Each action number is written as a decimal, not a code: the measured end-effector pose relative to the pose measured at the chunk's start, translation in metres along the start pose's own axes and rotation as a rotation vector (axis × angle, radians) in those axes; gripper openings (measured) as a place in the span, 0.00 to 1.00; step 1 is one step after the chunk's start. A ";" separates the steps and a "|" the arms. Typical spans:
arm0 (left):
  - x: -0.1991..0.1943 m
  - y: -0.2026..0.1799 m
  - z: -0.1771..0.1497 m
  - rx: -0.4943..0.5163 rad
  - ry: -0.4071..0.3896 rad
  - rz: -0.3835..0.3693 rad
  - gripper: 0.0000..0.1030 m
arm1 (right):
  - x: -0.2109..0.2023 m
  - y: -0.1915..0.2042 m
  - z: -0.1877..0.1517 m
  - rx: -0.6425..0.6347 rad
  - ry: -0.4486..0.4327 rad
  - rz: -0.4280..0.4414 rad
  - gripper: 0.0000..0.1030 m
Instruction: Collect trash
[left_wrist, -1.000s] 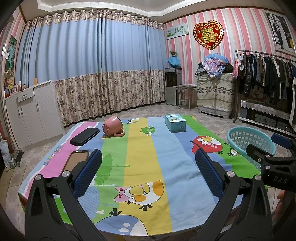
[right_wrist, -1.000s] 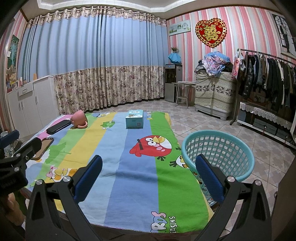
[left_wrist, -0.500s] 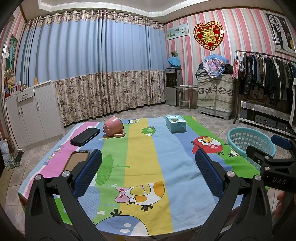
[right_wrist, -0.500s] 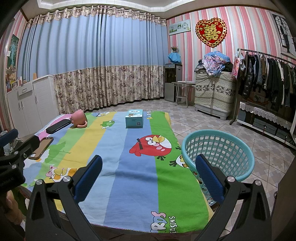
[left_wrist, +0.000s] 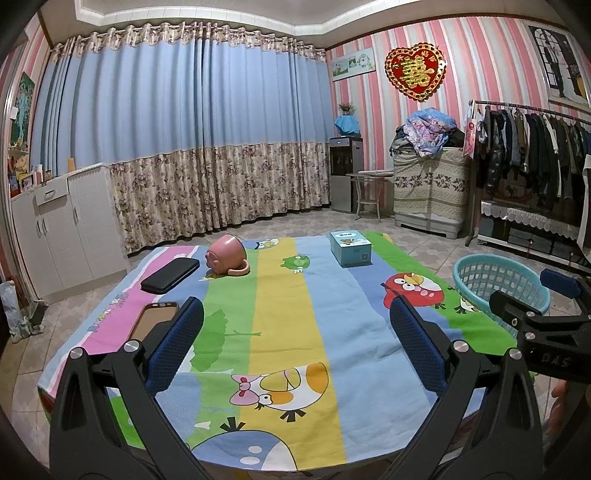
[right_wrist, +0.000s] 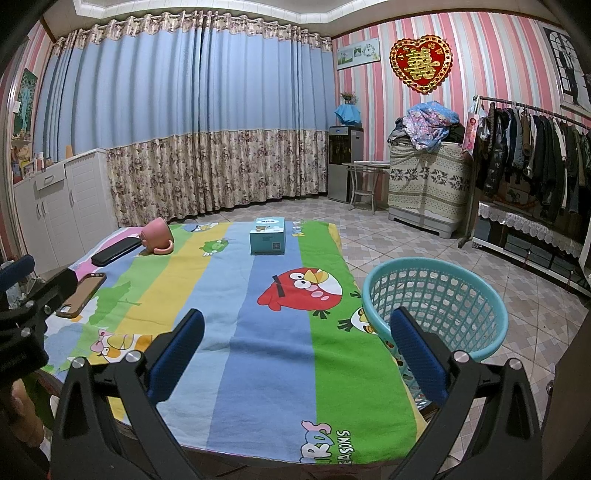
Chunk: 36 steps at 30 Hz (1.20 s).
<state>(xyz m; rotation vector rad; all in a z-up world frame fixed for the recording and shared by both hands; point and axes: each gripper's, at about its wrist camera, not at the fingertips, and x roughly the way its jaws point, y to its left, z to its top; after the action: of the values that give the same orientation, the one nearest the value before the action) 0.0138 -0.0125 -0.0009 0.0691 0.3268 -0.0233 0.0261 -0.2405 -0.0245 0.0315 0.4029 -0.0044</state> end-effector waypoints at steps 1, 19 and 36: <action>0.000 0.000 0.000 0.001 -0.001 0.000 0.95 | 0.000 0.000 -0.001 0.001 0.000 -0.001 0.96; -0.002 0.001 0.001 -0.003 -0.003 -0.003 0.95 | 0.001 -0.002 -0.001 -0.001 -0.001 -0.004 0.96; -0.001 0.002 -0.001 -0.003 -0.006 -0.002 0.95 | 0.001 -0.001 -0.001 0.000 -0.001 -0.003 0.96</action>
<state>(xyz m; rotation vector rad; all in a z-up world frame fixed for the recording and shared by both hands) 0.0125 -0.0108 -0.0009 0.0662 0.3211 -0.0249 0.0264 -0.2417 -0.0259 0.0305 0.4016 -0.0077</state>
